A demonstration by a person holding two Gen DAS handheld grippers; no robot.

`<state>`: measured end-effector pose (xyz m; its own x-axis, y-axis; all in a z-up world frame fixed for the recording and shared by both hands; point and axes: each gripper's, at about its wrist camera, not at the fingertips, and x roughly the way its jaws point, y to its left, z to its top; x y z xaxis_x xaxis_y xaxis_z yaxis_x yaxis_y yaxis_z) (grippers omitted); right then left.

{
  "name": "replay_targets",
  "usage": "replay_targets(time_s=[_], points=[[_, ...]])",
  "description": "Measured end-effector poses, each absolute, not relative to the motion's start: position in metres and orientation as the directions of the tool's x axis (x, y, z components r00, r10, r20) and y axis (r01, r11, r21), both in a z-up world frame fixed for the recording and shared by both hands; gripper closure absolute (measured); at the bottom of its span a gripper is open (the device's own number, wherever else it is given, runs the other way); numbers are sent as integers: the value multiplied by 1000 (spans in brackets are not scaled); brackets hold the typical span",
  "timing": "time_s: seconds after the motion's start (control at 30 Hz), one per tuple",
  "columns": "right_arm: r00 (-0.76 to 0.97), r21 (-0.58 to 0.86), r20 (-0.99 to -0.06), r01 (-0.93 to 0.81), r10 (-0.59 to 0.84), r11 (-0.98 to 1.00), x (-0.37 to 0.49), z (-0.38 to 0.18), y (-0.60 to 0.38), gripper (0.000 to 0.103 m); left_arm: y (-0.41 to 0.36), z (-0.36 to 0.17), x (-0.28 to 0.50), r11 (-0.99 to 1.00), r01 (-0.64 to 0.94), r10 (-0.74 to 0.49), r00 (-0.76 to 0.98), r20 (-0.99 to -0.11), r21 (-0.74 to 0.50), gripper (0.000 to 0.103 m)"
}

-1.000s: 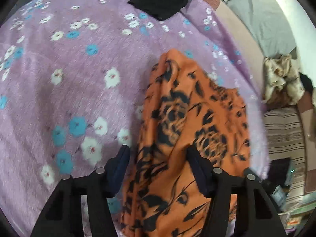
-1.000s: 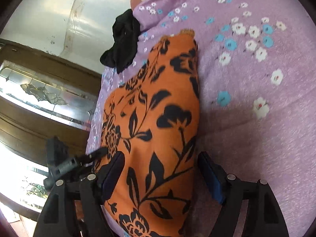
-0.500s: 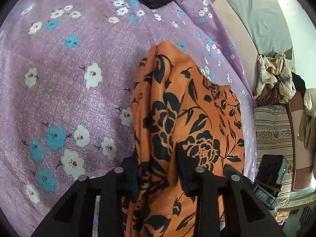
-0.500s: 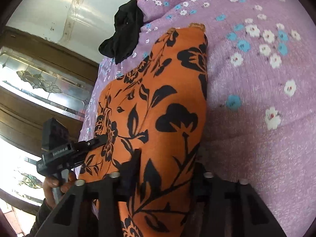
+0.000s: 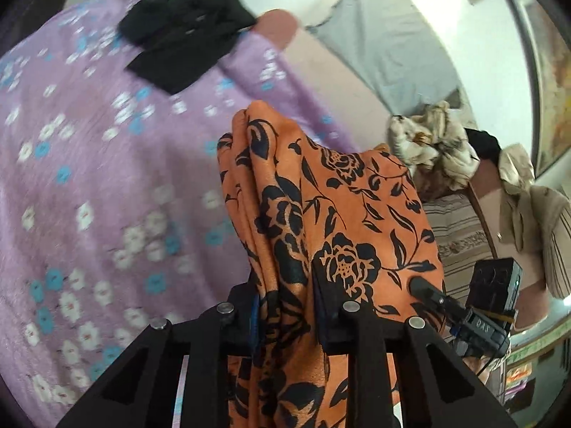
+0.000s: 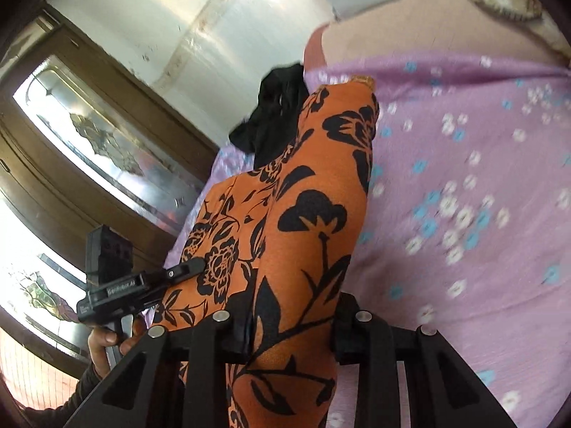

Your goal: Fold small clothes

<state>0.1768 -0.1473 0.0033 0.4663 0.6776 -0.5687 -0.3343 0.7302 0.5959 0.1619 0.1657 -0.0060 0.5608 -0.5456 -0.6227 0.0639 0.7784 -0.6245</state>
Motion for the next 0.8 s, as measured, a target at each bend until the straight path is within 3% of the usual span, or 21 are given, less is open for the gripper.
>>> replay_targets(time_s=[0.27, 0.4, 0.43, 0.47, 0.53, 0.7, 0.8], points=[[491, 606, -586, -262, 644, 751, 180, -21, -200, 70, 117, -29, 182, 804, 89, -540, 522, -660, -588, 77], [441, 606, -674, -130, 593, 785, 190, -81, -219, 69, 95, -87, 197, 872, 3, -442, 436, -784, -489, 70], [409, 559, -738, -75, 537, 825, 191, -103, -221, 67, 94, -101, 199, 895, -24, -398, 406, -823, -445, 67], [387, 539, -767, -47, 513, 841, 187, -117, -223, 58, 95, -104, 197, 888, -22, -411, 409, -815, -459, 57], [433, 569, -729, -46, 530, 821, 177, -114, -230, 54, 102, -97, 188, 896, -20, -389, 443, -808, -443, 53], [572, 474, -706, -55, 417, 879, 156, -69, -234, 51, 106, -58, 161, 950, 40, -284, 524, -803, -309, 48], [615, 492, -639, -135, 461, 860, 146, -36, -221, 49, 104, -48, 145, 961, 68, -258, 562, -786, -267, 48]])
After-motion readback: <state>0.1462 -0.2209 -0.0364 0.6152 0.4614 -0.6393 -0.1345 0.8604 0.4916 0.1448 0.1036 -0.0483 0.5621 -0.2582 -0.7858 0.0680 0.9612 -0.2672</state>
